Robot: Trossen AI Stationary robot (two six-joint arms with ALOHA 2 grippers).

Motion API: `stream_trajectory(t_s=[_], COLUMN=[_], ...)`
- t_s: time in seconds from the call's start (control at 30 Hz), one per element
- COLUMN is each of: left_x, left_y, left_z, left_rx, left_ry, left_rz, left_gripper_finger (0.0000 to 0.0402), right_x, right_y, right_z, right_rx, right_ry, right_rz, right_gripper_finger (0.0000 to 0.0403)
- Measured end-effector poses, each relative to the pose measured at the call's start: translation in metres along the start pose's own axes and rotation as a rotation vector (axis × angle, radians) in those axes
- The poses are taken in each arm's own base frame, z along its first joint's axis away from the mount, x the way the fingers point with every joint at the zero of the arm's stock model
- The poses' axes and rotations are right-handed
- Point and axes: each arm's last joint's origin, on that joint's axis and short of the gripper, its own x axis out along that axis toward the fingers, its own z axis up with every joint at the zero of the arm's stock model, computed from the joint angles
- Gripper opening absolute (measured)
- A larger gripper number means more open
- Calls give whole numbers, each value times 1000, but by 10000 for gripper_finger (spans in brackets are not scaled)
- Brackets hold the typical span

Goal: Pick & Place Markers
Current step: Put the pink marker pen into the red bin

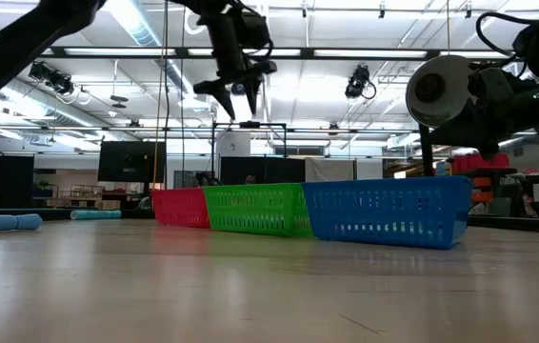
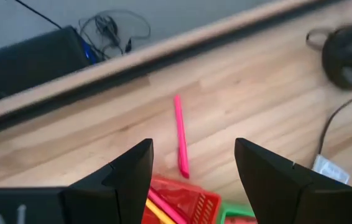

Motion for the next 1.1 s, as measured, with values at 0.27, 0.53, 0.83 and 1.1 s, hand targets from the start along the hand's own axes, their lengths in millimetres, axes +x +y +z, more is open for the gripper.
stream_trajectory(t_s=[0.27, 0.53, 0.83, 1.1], left_x=[51, 102, 137, 160], left_y=[-25, -26, -25, -17], left_z=[-12, -14, -20, -23], left_rx=[40, 10, -18, -32], left_ry=[87, 170, 288, 389], left_rz=[61, 129, 105, 102], left_gripper_finger=[233, 233, 233, 233], right_x=[0, 0, 0, 0], right_y=[0, 0, 0, 0], right_z=[0, 0, 0, 0], right_rx=[0, 0, 0, 0], right_ry=[0, 0, 0, -4], right_rz=[0, 0, 0, 0], right_gripper_finger=[0, 0, 0, 0])
